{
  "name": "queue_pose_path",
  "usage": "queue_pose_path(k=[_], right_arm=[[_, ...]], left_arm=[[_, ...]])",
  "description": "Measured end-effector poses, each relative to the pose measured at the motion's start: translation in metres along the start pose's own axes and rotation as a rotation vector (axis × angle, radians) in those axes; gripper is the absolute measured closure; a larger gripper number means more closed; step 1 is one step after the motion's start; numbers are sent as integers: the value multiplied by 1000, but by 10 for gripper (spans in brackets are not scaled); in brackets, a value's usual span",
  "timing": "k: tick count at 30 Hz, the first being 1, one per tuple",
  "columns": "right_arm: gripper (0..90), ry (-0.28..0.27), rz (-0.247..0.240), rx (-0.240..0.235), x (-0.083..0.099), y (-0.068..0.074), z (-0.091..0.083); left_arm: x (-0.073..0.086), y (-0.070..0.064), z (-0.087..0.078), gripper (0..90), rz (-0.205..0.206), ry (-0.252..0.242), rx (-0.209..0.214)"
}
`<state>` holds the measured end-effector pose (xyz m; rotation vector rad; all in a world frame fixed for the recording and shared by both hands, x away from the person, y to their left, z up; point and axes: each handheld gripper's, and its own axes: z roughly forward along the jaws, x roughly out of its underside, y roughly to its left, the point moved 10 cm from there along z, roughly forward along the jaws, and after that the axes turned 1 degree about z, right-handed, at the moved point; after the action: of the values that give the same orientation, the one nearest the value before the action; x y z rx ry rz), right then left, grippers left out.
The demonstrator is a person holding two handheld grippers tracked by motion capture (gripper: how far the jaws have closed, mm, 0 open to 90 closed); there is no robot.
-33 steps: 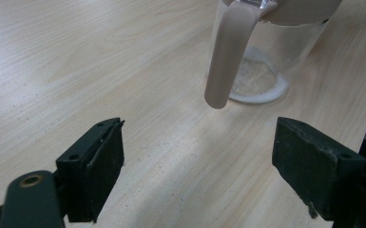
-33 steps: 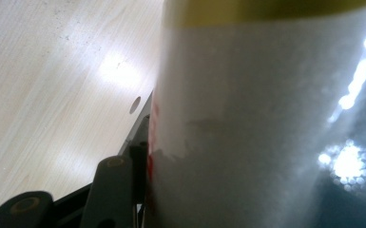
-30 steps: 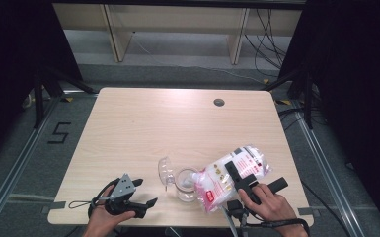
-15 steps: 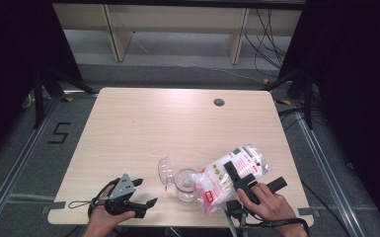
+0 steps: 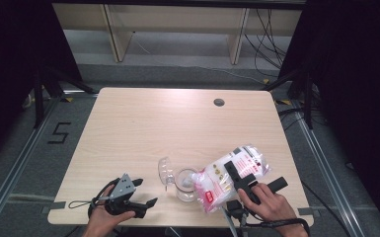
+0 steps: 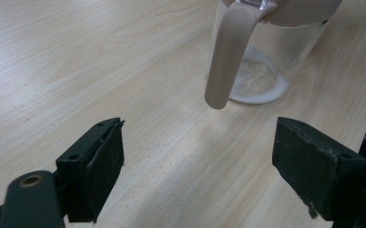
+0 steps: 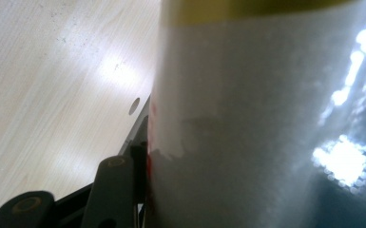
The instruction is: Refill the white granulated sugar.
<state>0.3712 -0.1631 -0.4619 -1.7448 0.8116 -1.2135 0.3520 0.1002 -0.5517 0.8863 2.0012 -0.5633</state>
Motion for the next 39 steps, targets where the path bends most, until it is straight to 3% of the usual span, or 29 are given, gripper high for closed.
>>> queue_pose_path(k=[1,2,8,9,11,15,19,21,22,23,24,29,33,34,35,39], right_arm=[[546,-1,0,3,0,0,0],[546,-15,-43,6,-1,-3,1],[547,-6,-28,5,2,-3,0],[547,-3,-29,8,2,-3,0],[548,7,7,6,2,-1,-1],[548,-10,-47,6,1,-3,1],[549,-11,-49,6,1,-2,1],[550,-4,-32,7,2,-2,0],[550,5,0,5,2,-1,-1],[550,3,-7,5,3,-2,-1],[550,-11,-47,11,2,-5,0],[551,0,-30,9,5,-2,-1],[553,-8,-58,7,3,-2,0],[554,-7,-58,9,4,-2,0],[554,-7,-60,9,3,-2,0],[555,-5,-57,16,3,-4,0]], left_arm=[[0,0,0,174,4,-2,1],[0,1,0,174,5,0,1],[1,2,-1,174,16,15,-13],[0,0,-1,174,2,0,0],[1,2,-1,174,18,13,-7],[0,2,-2,175,10,7,-7],[0,2,-2,175,13,7,-6],[0,2,-2,174,11,8,-9],[0,2,-2,174,11,8,-9],[0,2,-1,175,8,6,-10],[0,2,-1,174,5,4,-11],[1,4,0,174,-2,3,-10],[0,5,-1,174,9,4,-13],[-1,3,-1,174,-7,-8,-10],[0,5,-2,174,12,4,-16],[0,2,-1,174,-5,-6,-8]])
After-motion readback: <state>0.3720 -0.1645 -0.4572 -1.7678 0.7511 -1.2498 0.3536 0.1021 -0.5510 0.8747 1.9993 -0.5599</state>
